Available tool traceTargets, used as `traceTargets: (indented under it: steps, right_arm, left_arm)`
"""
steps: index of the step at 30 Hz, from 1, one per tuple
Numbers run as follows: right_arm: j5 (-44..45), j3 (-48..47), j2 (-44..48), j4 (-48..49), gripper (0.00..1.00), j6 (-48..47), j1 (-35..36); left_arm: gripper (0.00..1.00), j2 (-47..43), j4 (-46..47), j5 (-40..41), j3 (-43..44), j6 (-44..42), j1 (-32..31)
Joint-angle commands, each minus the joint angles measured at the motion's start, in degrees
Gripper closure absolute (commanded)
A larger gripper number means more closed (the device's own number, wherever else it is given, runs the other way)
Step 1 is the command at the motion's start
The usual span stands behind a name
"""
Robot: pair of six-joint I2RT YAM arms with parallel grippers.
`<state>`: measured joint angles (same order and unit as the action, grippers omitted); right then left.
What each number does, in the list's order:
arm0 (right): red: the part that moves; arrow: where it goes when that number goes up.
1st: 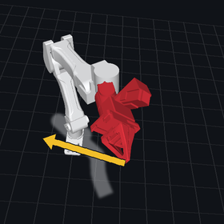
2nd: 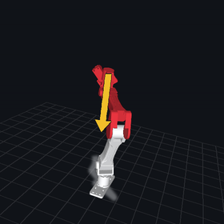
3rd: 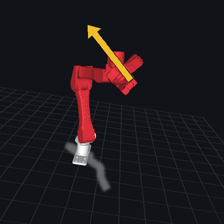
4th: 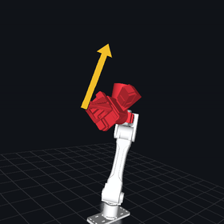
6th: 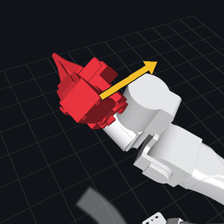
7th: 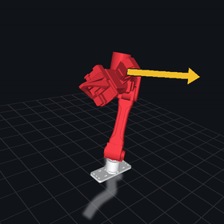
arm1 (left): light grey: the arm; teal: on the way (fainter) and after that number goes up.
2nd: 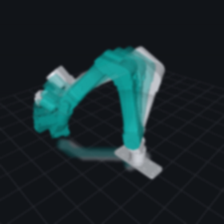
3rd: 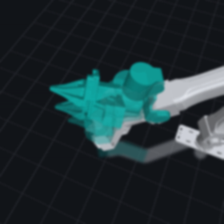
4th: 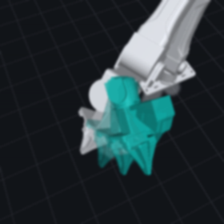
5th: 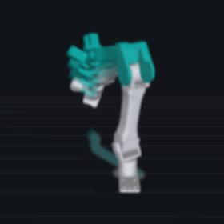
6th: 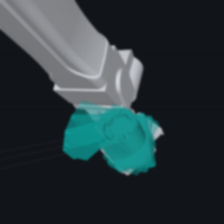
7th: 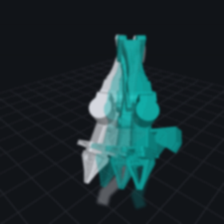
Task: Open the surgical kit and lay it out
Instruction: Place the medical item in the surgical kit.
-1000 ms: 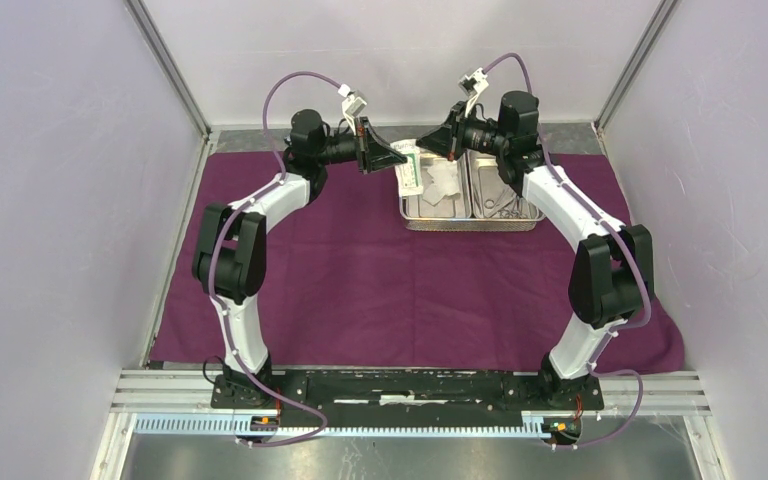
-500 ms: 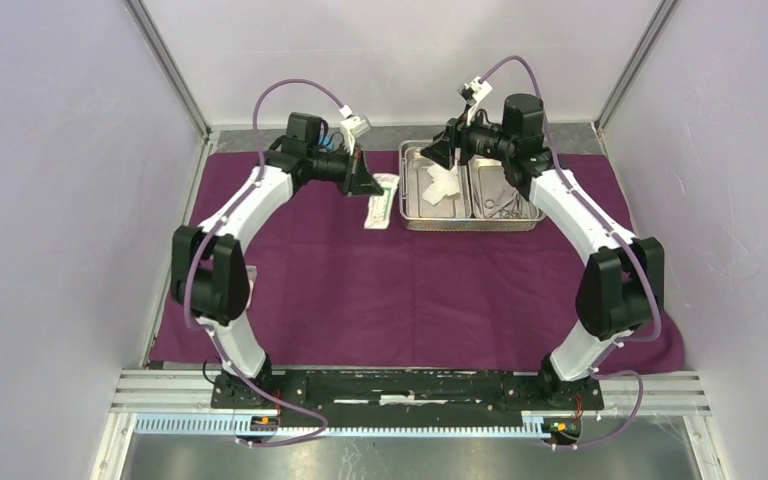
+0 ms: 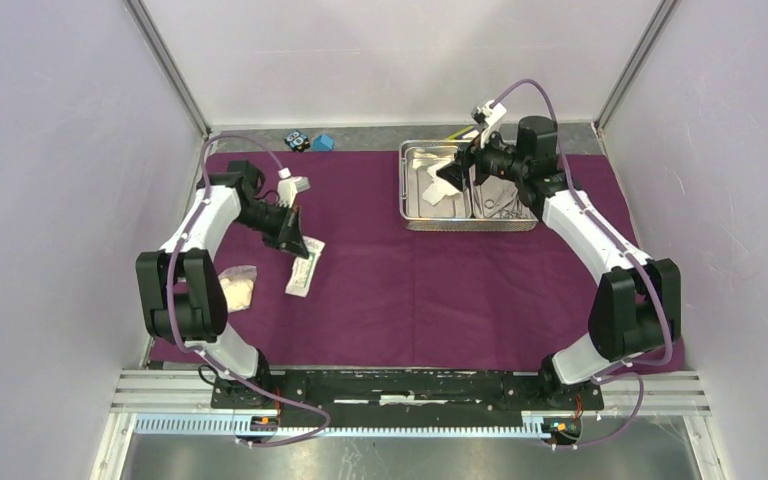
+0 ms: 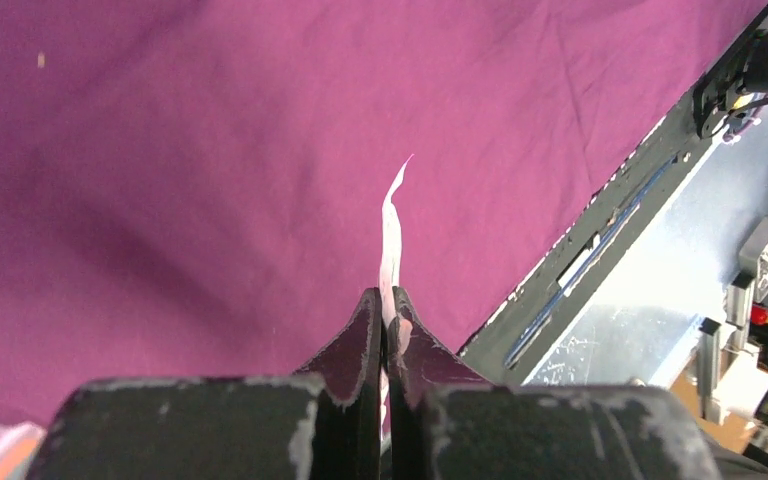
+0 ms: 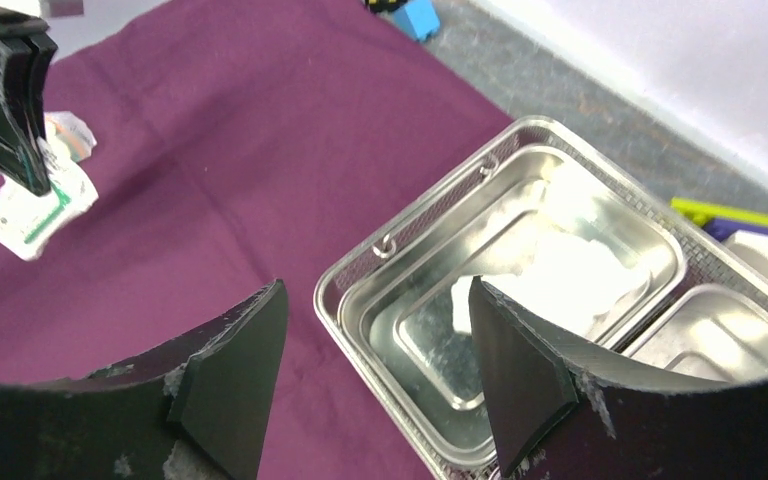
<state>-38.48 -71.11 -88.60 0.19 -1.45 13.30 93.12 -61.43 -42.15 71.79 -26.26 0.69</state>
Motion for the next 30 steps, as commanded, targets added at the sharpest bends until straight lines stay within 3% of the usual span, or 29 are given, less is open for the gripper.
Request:
traceTargets:
  steps: [1,11,30]
  right_arm:
    - [-1.65,3.17,2.42,3.23,0.27,-0.57,-0.37]
    - [-2.57,6.12,2.63,4.9,0.28,0.29,-0.73]
    - [-0.28,6.86,3.03,3.59,0.28,-1.53,-1.04]
  left_arm:
    - [0.98,-0.13,-4.83,2.98,-2.13,-4.78,4.04]
    - [0.98,7.88,-3.79,6.14,-5.96,-8.31,12.22]
    - [0.9,14.9,2.05,8.67,-5.13,-5.94,16.36]
